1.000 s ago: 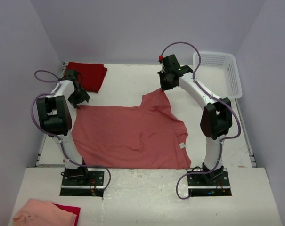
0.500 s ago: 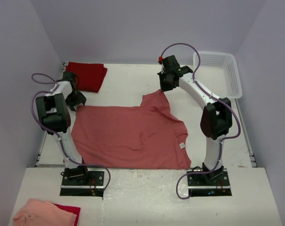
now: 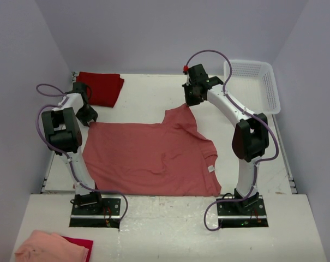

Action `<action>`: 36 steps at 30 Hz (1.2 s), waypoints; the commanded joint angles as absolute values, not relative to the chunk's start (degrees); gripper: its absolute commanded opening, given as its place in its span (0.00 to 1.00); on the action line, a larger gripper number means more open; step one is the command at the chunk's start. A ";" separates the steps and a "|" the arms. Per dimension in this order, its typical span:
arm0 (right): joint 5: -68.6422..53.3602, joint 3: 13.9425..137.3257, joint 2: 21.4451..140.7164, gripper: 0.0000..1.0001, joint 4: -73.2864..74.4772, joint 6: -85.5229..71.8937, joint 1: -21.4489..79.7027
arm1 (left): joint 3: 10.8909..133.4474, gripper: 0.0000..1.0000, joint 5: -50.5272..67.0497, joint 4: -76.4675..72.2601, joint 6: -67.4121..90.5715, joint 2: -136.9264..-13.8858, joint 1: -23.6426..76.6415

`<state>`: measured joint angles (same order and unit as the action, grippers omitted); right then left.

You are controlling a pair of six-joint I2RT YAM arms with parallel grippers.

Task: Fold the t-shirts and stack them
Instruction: Grap the side of the flattened tshirt furthest away from the robot with both arms

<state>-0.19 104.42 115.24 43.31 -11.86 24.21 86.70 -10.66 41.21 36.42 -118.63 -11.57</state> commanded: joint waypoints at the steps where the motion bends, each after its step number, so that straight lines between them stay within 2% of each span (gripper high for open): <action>1: -1.49 104.06 113.11 0.00 43.24 -11.07 24.08 | 89.03 0.45 -10.55 40.60 36.83 -118.65 -11.87; 3: -1.49 104.06 113.20 0.00 43.33 -11.07 24.08 | 89.47 0.50 -12.03 42.01 37.18 -117.87 -11.95; 10: -1.76 104.15 112.94 0.00 43.24 -11.16 24.08 | 88.33 0.56 -23.29 44.74 41.83 -110.84 -12.04; 15: -1.67 104.50 112.94 0.00 43.59 -11.07 24.00 | 88.24 0.53 -19.09 43.42 41.22 -108.28 -11.95; 36: -1.84 104.68 113.11 0.00 44.03 -11.07 24.08 | 85.25 0.51 -12.04 40.52 41.22 -113.29 -11.87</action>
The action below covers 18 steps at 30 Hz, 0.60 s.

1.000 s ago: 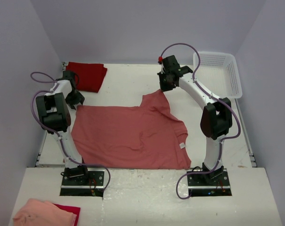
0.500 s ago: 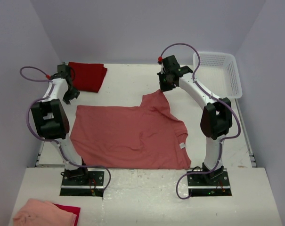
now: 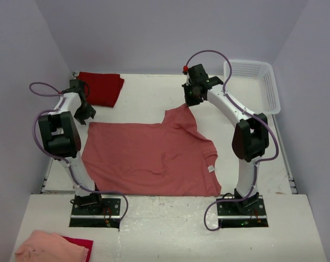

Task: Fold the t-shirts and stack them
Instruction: Grap the side of the flattened tshirt furthest away from the robot with both arms

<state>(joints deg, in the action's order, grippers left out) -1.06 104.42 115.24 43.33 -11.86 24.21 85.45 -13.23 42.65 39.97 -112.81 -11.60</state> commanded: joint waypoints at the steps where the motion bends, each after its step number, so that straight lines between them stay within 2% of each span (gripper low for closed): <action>1: -1.85 104.59 113.12 0.00 43.86 -11.07 24.00 | 85.17 0.51 -11.87 40.43 41.22 -113.73 -11.95; 18: -1.76 104.85 113.64 0.00 44.30 -11.16 24.08 | 84.46 0.50 -9.23 39.46 41.04 -114.08 -11.87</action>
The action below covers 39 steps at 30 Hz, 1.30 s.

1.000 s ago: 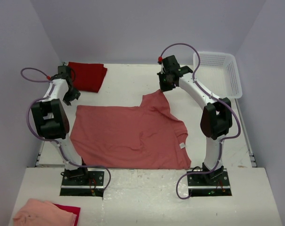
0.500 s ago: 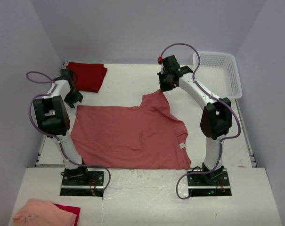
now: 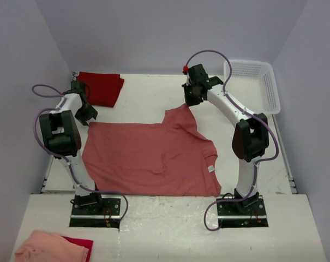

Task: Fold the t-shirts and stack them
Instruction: Grap the side of the flattened tshirt furthest away from the robot with both arms

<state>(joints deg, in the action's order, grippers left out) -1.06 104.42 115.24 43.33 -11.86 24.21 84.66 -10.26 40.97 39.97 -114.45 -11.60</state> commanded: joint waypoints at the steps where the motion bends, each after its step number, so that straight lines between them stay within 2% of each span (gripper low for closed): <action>1: -1.76 104.68 113.47 0.00 44.12 -11.16 24.08 | 84.46 0.50 -9.23 39.46 41.13 -114.17 -11.87; 19: -1.49 104.77 112.85 0.00 44.56 -11.16 23.99 | 83.67 0.48 -9.14 38.06 41.13 -118.65 -11.87; 22: -1.58 104.68 112.94 0.00 44.47 -11.16 24.00 | 83.67 0.43 -9.40 37.88 40.96 -119.00 -11.87; 27: -1.76 104.77 113.47 0.00 44.65 -11.16 24.08 | 83.32 0.16 -9.23 37.44 40.87 -118.83 -11.87; 32: -1.85 104.76 113.38 0.00 44.56 -11.16 24.17 | 83.06 0.00 -8.70 37.35 40.69 -118.04 -11.86; 39: -0.09 105.03 113.47 0.00 45.62 -11.69 24.08 | 82.44 0.00 -9.14 38.14 39.99 -115.84 -11.87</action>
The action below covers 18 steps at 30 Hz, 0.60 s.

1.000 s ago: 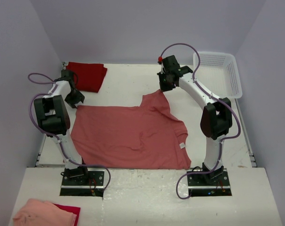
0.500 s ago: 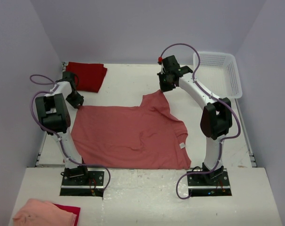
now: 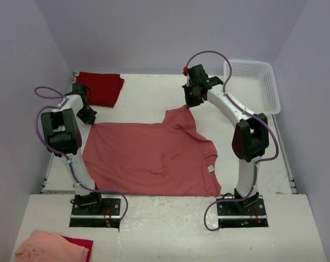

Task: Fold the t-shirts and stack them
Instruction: Grap the side of the flattened tshirt furthest away from the robot with both arms

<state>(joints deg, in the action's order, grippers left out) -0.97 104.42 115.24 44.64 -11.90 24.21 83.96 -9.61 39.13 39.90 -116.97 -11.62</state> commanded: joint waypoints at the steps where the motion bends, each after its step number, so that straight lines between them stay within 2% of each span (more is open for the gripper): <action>1: -0.09 105.12 113.38 0.00 45.53 -11.69 23.82 | 82.44 0.00 -9.14 38.49 39.47 -115.40 -11.87; 18: 0.35 114.86 118.82 0.00 47.02 -11.69 18.81 | 85.08 0.00 -10.72 40.34 38.15 -114.26 -11.87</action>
<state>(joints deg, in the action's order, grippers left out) 0.08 110.98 118.21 46.54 -11.97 19.70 83.29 -9.41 38.94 39.38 -116.36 -11.62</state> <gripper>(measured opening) 0.010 0.008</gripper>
